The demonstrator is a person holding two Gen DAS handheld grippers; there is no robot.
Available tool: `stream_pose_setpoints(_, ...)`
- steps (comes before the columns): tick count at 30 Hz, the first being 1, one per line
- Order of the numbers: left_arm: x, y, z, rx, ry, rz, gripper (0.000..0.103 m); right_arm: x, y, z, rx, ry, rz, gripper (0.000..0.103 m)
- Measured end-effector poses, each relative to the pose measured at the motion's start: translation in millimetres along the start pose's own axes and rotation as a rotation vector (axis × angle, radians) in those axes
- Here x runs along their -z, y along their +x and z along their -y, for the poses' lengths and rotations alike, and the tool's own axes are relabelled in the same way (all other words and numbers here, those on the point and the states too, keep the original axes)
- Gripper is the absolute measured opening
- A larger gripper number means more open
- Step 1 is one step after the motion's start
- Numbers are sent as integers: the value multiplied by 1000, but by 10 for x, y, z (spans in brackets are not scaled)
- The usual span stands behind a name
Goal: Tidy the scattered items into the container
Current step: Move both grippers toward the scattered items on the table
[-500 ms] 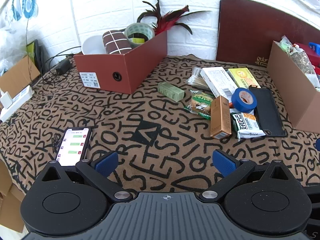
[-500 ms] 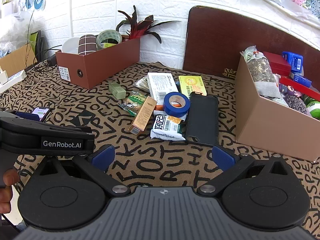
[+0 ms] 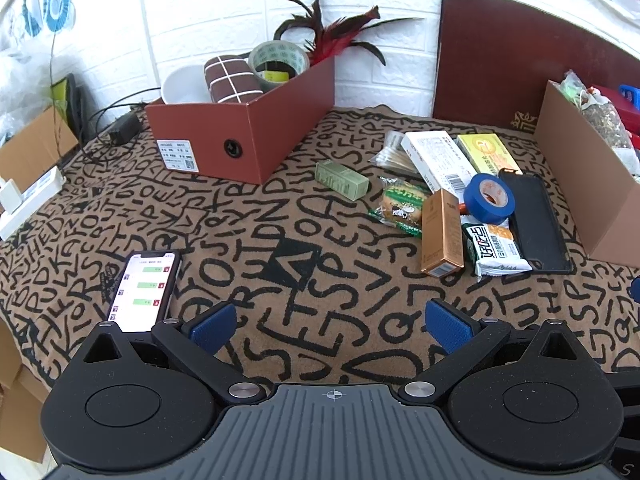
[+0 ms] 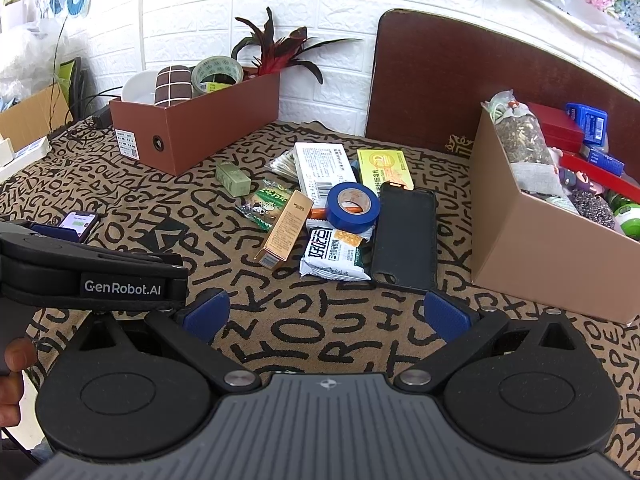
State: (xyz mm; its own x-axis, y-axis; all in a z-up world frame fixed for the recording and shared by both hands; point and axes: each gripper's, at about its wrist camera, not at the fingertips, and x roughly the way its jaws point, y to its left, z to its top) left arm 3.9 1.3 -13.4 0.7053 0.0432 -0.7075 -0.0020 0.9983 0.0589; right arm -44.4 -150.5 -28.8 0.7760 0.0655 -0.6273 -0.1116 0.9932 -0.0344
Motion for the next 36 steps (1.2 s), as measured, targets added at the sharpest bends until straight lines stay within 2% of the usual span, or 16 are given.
stream_pose_setpoints(25,1,37,-10,21,-7,-15,103,-2,5,-38,-1,-23,-17,103)
stream_pose_setpoints(36,-58,159,-21,26,-7,-45,103,-46,135,-33,-11,-24,-43,103)
